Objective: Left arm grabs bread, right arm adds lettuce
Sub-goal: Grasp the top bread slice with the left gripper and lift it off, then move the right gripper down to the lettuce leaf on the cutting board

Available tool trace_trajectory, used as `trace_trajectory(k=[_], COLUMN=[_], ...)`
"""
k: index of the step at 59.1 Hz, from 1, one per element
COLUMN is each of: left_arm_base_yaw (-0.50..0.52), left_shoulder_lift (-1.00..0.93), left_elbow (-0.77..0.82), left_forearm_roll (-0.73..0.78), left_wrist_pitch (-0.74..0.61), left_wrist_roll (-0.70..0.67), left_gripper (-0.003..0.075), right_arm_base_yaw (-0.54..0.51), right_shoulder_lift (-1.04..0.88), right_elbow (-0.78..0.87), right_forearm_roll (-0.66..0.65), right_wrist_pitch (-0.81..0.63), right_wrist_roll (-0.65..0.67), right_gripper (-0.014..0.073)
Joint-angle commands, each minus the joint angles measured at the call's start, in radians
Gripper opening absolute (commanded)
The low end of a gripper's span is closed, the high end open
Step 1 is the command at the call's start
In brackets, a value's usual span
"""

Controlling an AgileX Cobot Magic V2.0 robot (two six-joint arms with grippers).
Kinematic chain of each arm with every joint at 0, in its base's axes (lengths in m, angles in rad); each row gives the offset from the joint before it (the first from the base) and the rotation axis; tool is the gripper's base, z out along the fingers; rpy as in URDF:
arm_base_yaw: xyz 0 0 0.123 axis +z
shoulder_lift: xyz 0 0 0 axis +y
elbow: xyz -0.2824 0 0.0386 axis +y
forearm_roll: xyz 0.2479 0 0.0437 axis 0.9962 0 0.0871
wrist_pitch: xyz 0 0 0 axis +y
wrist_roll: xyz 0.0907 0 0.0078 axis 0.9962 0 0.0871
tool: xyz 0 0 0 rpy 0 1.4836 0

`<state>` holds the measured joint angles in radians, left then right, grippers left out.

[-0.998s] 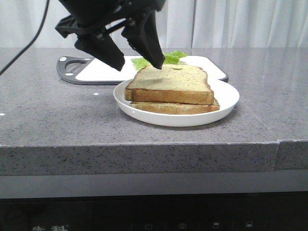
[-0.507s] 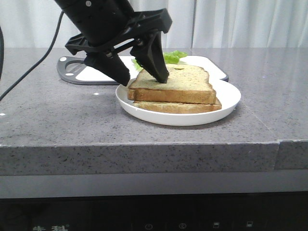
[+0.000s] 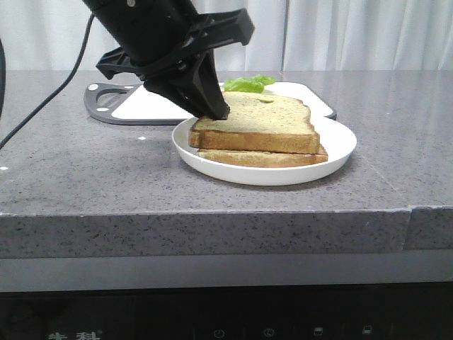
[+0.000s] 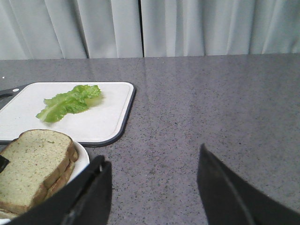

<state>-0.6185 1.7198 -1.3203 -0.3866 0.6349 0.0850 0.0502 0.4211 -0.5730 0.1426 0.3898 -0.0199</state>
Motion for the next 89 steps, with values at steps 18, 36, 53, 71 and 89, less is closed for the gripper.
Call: trace_trajectory(k=[18, 36, 53, 71, 89], left_arm_base_yaw=[-0.001, 0.002, 0.002, 0.057, 0.133], left_shoulder_lift=[-0.12, -0.348, -0.697, -0.966, -1.031], left_elbow=[-0.027, 0.069, 0.387, 0.58, 0.616], left_forearm_roll=[-0.013, 0.115, 0.235, 0.251, 0.23], left_wrist_pitch=[-0.078, -0.222, -0.435, -0.472, -0.457], left_wrist_roll=[-0.001, -0.001, -0.001, -0.009, -0.009], left_gripper=[-0.0021, -0.0021, -0.0021, -0.0021, -0.0021], right_arm_base_yaw=[-0.004, -0.004, -0.003, 0.1, 0.196], right_shoulder_lift=[0.013, 0.014, 0.164, 0.555, 1.035], right_elbow=[-0.038, -0.038, -0.051, -0.23, -0.671], right_forearm_roll=[-0.008, -0.008, -0.008, -0.008, -0.008], right_wrist_pitch=[-0.074, -0.068, -0.095, -0.155, -0.091], right_wrist_roll=[-0.002, -0.003, -0.038, -0.168, -0.284], right_gripper=[0.0433, 0.0433, 0.0433, 0.0433, 0.0435])
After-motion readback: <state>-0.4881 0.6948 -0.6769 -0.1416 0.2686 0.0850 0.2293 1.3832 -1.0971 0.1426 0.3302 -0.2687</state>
